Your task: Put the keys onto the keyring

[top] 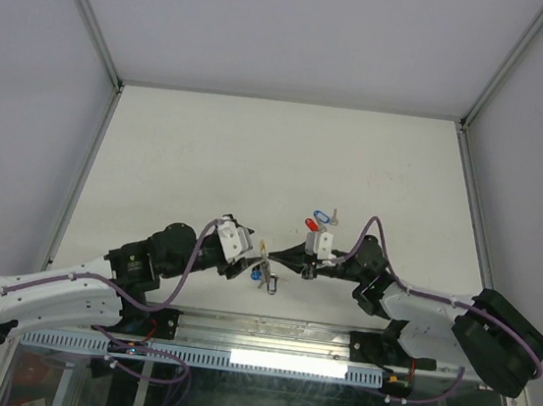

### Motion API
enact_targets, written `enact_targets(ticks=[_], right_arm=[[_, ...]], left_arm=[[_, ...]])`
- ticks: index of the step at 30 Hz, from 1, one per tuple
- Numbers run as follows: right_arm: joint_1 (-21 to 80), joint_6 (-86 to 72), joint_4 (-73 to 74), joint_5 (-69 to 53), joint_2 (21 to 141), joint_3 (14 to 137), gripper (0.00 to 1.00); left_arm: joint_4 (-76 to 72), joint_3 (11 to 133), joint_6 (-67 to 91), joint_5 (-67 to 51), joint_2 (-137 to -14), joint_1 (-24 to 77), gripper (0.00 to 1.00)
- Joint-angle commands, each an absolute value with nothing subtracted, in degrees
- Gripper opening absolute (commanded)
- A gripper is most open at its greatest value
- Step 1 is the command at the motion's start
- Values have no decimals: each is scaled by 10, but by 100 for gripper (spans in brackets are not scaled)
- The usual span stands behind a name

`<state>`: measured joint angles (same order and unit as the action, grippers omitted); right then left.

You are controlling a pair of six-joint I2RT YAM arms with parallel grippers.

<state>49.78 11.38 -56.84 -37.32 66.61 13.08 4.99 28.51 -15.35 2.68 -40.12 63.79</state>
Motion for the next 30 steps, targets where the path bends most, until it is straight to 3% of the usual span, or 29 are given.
enact_targets(ticks=[1, 13, 21, 30], right_arm=[[500, 105, -619, -332, 634, 120, 0], [500, 103, -400, -243, 433, 70, 0], [500, 88, -300, -218, 327, 70, 0], [500, 85, -272, -221, 303, 75, 0]], left_arm=[[-60, 285, -45, 117, -412, 642, 64], [-86, 377, 43, 241, -552, 620, 74], [-139, 425, 120, 7, -665, 420, 74], [-132, 566, 69, -131, -875, 408, 68]])
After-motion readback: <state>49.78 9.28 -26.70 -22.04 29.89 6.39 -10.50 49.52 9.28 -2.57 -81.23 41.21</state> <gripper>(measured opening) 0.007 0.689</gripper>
